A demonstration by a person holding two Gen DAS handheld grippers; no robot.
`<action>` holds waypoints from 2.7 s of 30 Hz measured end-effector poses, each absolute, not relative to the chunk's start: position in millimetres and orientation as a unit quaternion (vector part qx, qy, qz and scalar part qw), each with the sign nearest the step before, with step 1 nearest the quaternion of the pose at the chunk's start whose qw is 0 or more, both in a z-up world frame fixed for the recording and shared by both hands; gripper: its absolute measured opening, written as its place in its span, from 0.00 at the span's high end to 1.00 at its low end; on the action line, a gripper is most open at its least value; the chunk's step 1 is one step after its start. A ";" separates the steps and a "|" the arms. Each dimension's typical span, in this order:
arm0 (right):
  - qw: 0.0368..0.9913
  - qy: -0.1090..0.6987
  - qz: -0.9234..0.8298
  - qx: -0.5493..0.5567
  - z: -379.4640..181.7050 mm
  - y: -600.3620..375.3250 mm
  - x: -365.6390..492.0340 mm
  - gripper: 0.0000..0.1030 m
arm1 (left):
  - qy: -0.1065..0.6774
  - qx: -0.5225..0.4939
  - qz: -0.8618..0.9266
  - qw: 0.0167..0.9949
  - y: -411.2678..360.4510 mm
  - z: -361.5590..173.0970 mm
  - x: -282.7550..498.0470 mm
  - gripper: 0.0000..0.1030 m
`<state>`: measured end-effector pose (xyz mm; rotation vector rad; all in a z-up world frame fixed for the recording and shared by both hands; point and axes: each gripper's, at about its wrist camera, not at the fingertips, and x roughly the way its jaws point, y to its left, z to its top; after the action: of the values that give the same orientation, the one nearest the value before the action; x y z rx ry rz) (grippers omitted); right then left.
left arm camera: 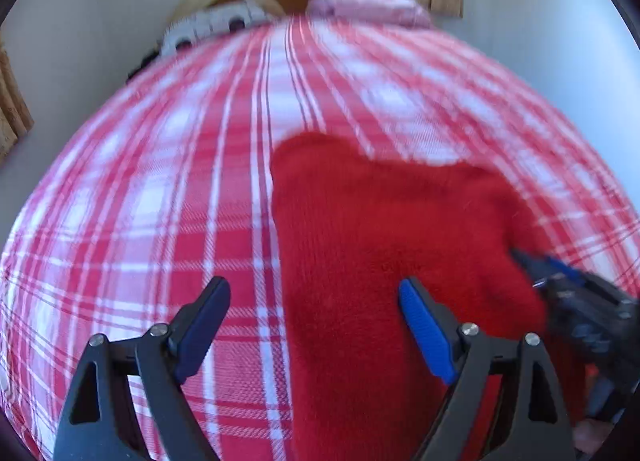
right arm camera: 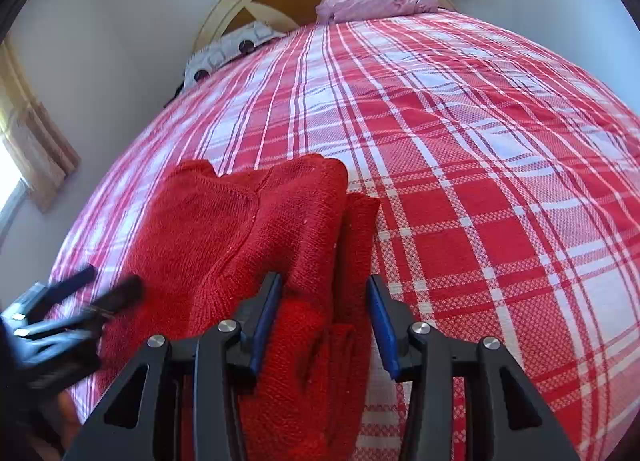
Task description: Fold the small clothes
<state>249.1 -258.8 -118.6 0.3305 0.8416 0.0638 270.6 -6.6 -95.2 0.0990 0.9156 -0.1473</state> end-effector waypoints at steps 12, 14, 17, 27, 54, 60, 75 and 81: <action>0.903 0.360 0.054 0.228 -104.7 -283.2 230.3 0.40 | 0.433 0.023 -0.077 0.898 3.2 -95.1 264.1 0.04; 0.910 0.332 0.063 0.241 -93.7 -286.5 220.3 0.39 | 0.437 0.017 -0.080 0.896 3.9 -90.6 263.9 0.04; 0.910 0.338 0.071 0.228 -92.3 -279.2 224.8 0.34 | 0.438 -0.011 -0.103 0.893 5.3 -88.2 263.0 0.03; 0.894 0.371 0.067 0.242 -133.9 -273.7 242.2 0.26 | 0.484 -0.089 -0.119 0.862 16.5 -121.9 280.4 0.00; 0.910 0.369 0.070 0.174 -129.5 -242.7 239.8 0.50 | 0.412 -0.020 -0.131 0.902 -5.7 -114.1 265.1 0.36; 0.932 0.350 0.029 0.088 -117.3 -216.3 231.5 0.56 | 0.417 -0.026 -0.130 0.899 -5.6 -114.4 266.5 0.41; 0.952 0.298 0.031 0.064 -82.5 -192.1 176.1 0.65 | 0.418 -0.002 -0.118 0.901 5.0 -92.1 231.7 0.59; 0.948 0.299 0.047 0.101 -83.5 -185.6 146.5 0.65 | 0.402 0.014 -0.107 0.909 17.1 -88.8 193.4 0.59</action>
<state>146.5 -185.6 -83.5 0.2046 0.6081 0.0951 193.4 17.1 -88.8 0.0292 0.8303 -0.2203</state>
